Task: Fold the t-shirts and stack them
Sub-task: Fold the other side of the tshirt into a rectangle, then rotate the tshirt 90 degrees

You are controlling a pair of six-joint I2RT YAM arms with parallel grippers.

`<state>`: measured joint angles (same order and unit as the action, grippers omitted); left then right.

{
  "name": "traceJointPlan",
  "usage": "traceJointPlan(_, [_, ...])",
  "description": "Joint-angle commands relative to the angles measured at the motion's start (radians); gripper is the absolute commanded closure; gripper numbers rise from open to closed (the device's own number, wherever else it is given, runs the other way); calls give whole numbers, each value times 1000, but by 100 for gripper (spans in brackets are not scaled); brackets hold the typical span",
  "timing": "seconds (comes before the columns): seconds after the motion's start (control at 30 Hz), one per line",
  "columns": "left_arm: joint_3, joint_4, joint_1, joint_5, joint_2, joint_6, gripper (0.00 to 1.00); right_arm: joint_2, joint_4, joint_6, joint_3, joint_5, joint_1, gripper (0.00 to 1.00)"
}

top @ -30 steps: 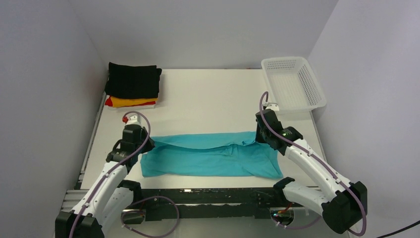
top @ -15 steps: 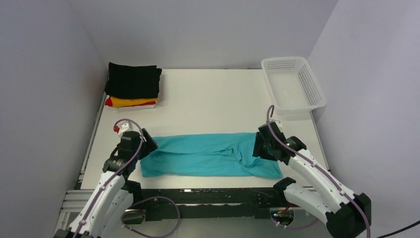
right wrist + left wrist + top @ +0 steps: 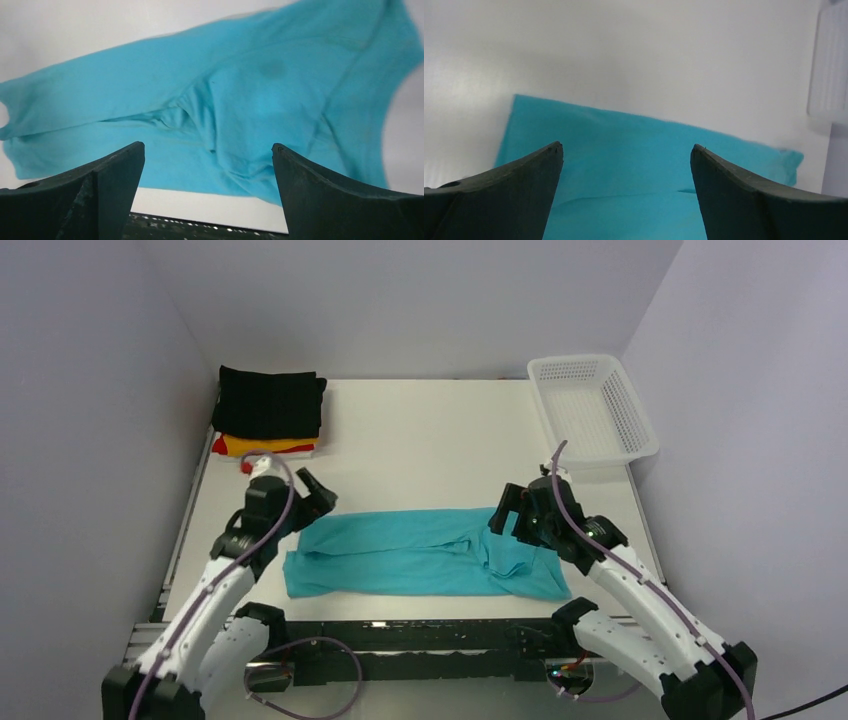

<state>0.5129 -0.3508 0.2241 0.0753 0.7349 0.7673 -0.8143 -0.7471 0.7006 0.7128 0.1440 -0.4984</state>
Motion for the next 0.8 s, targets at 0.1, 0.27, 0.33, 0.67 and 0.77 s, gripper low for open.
traceJointPlan(0.1, [103,90,94,-225,363,-99,1,-277,256,57,-29,-89,17,0])
traceJointPlan(0.27, [46,8,93,-101,429,-96,1,-373,293,107,-141,-165,70,0])
traceJointPlan(0.33, [16,5,92,-79,441,-93,1,-382,285,130,-187,-159,90,0])
traceJointPlan(0.67, [5,4,87,-89,509,-92,1,-540,432,170,-211,-178,184,0])
traceJointPlan(0.77, [-16,4,98,-156,493,-69,1,-682,509,163,-65,-159,244,0])
